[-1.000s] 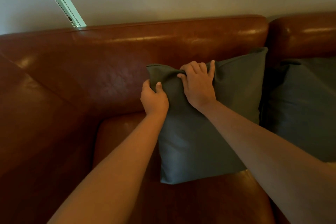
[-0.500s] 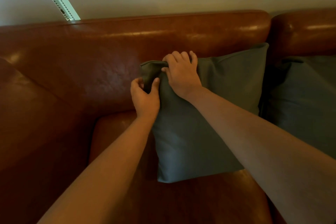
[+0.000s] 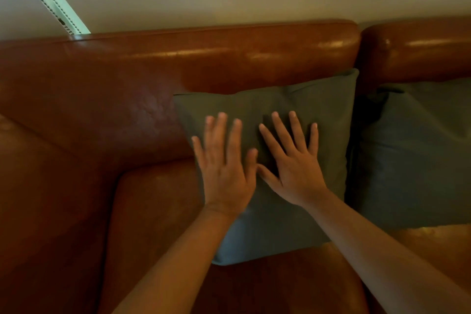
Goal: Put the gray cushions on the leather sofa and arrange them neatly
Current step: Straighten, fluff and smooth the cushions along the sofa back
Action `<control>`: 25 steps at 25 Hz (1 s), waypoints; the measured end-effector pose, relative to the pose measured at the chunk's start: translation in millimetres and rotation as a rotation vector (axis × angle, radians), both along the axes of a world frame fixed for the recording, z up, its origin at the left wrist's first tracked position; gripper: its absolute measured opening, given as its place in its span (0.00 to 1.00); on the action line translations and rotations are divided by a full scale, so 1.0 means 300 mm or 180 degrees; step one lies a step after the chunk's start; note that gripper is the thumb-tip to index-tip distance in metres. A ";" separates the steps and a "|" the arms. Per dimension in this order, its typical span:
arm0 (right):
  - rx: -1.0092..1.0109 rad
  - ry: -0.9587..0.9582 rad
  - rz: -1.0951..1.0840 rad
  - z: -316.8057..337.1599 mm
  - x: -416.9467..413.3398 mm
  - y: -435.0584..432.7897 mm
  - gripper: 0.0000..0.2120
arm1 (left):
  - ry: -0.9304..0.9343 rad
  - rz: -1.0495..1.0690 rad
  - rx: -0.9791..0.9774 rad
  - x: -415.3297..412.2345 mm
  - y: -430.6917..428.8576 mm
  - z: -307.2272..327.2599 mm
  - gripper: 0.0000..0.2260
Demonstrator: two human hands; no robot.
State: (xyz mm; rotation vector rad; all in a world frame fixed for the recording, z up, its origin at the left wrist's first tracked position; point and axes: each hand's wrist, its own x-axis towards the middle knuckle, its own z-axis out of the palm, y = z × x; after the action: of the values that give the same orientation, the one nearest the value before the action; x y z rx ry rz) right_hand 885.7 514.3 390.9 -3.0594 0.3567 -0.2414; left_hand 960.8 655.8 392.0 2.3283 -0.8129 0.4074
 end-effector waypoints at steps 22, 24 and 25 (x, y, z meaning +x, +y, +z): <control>-0.0181 -0.0135 -0.0454 -0.053 0.098 0.076 0.34 | 0.3807 0.1479 -0.0114 -0.243 0.395 -0.446 0.15; -0.0041 -0.0498 -0.0188 -0.031 0.054 0.176 0.33 | 0.4137 0.1348 0.0364 -0.314 0.436 -0.479 0.16; 0.0018 -0.0587 0.0198 -0.030 0.030 0.234 0.33 | 0.4211 0.1297 0.0391 -0.338 0.441 -0.489 0.16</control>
State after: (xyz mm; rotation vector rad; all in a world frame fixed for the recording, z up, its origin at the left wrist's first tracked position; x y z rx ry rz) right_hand 894.8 584.4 381.9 -3.0043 0.2510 -0.5132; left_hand 859.4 788.2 245.2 2.1979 0.2911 -0.9789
